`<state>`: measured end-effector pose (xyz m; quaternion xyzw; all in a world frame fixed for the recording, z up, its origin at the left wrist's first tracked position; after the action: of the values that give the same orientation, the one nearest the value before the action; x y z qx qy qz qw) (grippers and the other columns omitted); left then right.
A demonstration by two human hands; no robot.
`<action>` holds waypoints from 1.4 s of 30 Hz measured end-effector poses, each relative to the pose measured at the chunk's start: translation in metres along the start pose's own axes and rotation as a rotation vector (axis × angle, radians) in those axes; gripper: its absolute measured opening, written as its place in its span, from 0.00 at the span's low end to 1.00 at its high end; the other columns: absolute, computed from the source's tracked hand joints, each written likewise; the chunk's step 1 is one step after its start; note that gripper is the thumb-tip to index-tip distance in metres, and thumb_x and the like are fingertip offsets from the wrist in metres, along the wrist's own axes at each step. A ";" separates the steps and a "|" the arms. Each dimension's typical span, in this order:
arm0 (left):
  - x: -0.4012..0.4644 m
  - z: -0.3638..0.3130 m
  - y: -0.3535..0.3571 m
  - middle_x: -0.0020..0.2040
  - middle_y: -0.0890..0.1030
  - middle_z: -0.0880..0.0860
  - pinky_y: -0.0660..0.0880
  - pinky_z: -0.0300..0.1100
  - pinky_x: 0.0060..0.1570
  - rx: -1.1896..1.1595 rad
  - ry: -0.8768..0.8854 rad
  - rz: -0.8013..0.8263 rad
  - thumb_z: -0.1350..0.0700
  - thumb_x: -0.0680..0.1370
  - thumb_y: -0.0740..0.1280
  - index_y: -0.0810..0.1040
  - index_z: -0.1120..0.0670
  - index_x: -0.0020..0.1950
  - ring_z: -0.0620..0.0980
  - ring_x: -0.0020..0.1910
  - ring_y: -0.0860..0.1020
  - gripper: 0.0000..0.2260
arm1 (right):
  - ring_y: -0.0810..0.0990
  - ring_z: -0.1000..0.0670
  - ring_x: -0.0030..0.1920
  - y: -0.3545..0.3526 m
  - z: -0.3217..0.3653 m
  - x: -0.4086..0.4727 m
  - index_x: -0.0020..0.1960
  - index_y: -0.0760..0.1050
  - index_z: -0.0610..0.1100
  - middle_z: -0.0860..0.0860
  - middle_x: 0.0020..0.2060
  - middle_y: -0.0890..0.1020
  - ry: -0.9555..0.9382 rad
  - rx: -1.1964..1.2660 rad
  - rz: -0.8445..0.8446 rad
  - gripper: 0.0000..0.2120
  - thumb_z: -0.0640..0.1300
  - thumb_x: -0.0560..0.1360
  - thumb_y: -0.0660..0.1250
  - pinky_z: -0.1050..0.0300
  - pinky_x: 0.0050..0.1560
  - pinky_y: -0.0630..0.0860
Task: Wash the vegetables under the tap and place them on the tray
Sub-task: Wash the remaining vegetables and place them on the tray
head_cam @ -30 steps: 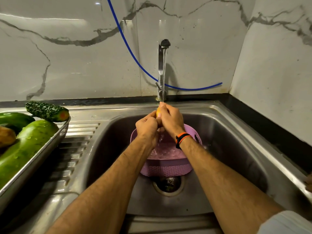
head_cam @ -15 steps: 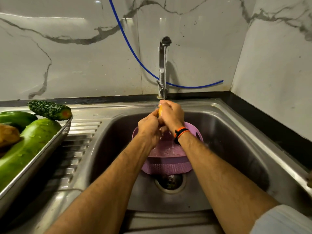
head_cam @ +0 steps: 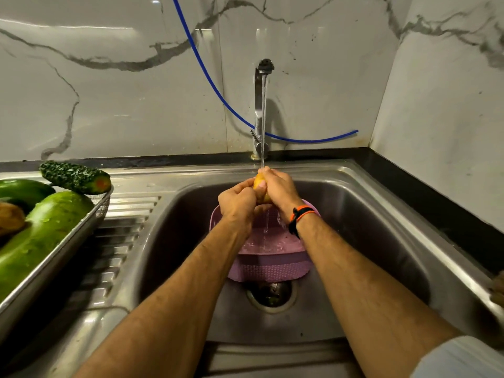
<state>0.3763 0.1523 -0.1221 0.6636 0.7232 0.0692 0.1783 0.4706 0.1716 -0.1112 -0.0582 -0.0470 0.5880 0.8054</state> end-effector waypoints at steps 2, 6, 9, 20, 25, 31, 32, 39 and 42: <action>0.000 0.002 0.004 0.49 0.84 0.61 0.84 0.50 0.45 -0.017 -0.002 0.024 0.64 0.79 0.67 0.81 0.62 0.57 0.55 0.46 0.84 0.08 | 0.81 0.42 0.54 -0.003 -0.001 0.000 0.48 0.80 0.49 0.43 0.51 0.83 0.005 0.093 -0.039 0.11 0.52 0.80 0.60 0.42 0.58 0.78; 0.001 0.001 -0.002 0.39 0.80 0.57 0.80 0.42 0.40 -0.138 -0.078 0.010 0.58 0.82 0.65 0.81 0.59 0.47 0.48 0.34 0.78 0.08 | 0.81 0.43 0.47 -0.005 0.001 -0.001 0.48 0.79 0.46 0.39 0.54 0.80 0.134 0.516 -0.045 0.09 0.47 0.81 0.62 0.48 0.43 0.81; 0.001 0.005 0.002 0.39 0.79 0.54 0.74 0.41 0.36 -0.158 -0.082 0.034 0.54 0.84 0.62 0.82 0.55 0.49 0.46 0.36 0.76 0.11 | 0.79 0.45 0.39 0.002 0.001 -0.008 0.44 0.75 0.45 0.42 0.43 0.80 0.236 0.566 -0.055 0.13 0.50 0.83 0.59 0.48 0.39 0.78; 0.000 0.008 0.017 0.58 0.82 0.62 0.79 0.50 0.59 -0.246 -0.031 0.205 0.54 0.84 0.60 0.79 0.63 0.62 0.56 0.58 0.81 0.15 | 0.79 0.43 0.58 -0.007 0.005 -0.012 0.61 0.80 0.44 0.44 0.56 0.83 -0.113 0.002 -0.242 0.20 0.53 0.84 0.54 0.49 0.61 0.75; 0.007 0.006 0.006 0.62 0.81 0.59 0.76 0.47 0.64 -0.222 0.034 0.132 0.67 0.82 0.62 0.76 0.59 0.68 0.54 0.62 0.80 0.15 | 0.75 0.45 0.66 0.024 0.006 -0.010 0.67 0.75 0.46 0.45 0.65 0.78 -0.066 0.062 -0.005 0.21 0.56 0.83 0.54 0.46 0.69 0.69; 0.005 0.004 0.016 0.61 0.81 0.60 0.74 0.48 0.66 -0.322 0.014 0.153 0.67 0.82 0.60 0.75 0.62 0.68 0.55 0.62 0.79 0.15 | 0.74 0.51 0.65 0.010 0.003 -0.008 0.71 0.72 0.46 0.51 0.65 0.76 -0.133 0.217 0.001 0.18 0.47 0.83 0.57 0.53 0.69 0.69; 0.007 0.004 0.016 0.60 0.81 0.60 0.74 0.47 0.66 -0.343 0.013 0.107 0.66 0.82 0.60 0.75 0.62 0.67 0.55 0.61 0.80 0.14 | 0.73 0.51 0.67 0.016 0.000 -0.008 0.71 0.71 0.45 0.50 0.67 0.75 -0.135 0.211 0.017 0.18 0.46 0.83 0.58 0.53 0.71 0.67; 0.002 0.006 0.016 0.63 0.80 0.61 0.73 0.53 0.68 -0.282 -0.080 0.207 0.64 0.83 0.58 0.74 0.60 0.69 0.58 0.64 0.78 0.15 | 0.75 0.48 0.65 0.008 0.002 0.001 0.68 0.75 0.46 0.48 0.65 0.78 -0.094 0.165 -0.093 0.16 0.47 0.82 0.59 0.48 0.70 0.70; 0.005 0.003 0.012 0.59 0.82 0.60 0.75 0.46 0.63 -0.315 -0.025 0.063 0.66 0.82 0.60 0.77 0.62 0.66 0.55 0.60 0.80 0.14 | 0.70 0.49 0.71 0.022 -0.003 -0.008 0.73 0.69 0.45 0.48 0.71 0.72 -0.129 0.193 0.015 0.19 0.46 0.83 0.58 0.50 0.74 0.64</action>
<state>0.3888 0.1583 -0.1217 0.6507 0.6798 0.1792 0.2870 0.4475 0.1701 -0.1180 0.0573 -0.0412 0.5985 0.7980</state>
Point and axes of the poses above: each hand's wrist, its own x-axis towards the middle knuckle, its own y-axis out of the palm, z = x × y, the point moved 4 cm from there along x, towards the middle knuckle
